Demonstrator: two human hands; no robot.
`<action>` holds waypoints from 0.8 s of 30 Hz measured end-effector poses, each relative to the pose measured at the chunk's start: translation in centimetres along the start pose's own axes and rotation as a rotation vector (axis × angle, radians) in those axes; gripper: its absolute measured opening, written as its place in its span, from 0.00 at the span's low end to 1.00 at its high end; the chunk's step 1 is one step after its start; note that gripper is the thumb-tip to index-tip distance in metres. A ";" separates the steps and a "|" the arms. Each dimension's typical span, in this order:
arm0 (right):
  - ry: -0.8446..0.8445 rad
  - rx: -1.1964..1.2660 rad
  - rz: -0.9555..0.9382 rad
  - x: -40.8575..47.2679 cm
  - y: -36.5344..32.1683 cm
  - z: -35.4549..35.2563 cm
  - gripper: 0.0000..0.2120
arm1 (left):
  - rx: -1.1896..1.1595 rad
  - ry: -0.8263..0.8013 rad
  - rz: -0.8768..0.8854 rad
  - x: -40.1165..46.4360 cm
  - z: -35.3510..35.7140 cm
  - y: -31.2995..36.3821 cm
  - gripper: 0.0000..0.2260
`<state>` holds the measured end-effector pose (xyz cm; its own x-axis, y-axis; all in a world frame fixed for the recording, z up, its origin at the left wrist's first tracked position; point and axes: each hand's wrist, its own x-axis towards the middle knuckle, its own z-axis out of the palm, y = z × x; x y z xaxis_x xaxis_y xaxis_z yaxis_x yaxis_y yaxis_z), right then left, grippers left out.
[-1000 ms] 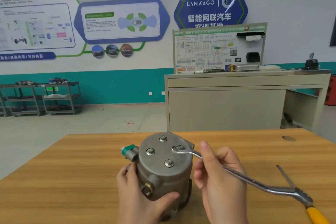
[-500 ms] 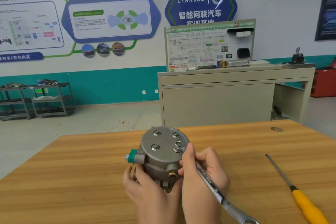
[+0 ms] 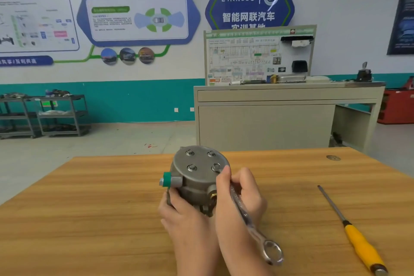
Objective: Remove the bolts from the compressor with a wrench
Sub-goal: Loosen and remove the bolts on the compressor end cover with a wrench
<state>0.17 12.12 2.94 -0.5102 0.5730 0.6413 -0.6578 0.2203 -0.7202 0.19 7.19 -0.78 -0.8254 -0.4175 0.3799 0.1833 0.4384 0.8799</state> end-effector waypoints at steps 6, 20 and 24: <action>-0.341 0.614 0.657 5.8 2.2 -3.0 0.14 | -0.038 -0.154 0.141 2.7 -2.8 -2.8 0.51; -0.014 0.097 0.071 1.6 0.4 -1.8 0.15 | -0.019 0.012 0.214 1.7 -0.6 -3.7 0.52; 0.009 0.054 0.014 1.4 0.5 -1.6 0.15 | -0.012 0.034 0.236 1.6 -0.3 -3.7 0.52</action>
<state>0.00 14.29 3.12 -0.5150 0.5831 0.6283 -0.6797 0.1688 -0.7138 -1.62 4.62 -3.34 -0.7404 -0.3313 0.5849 0.3759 0.5173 0.7688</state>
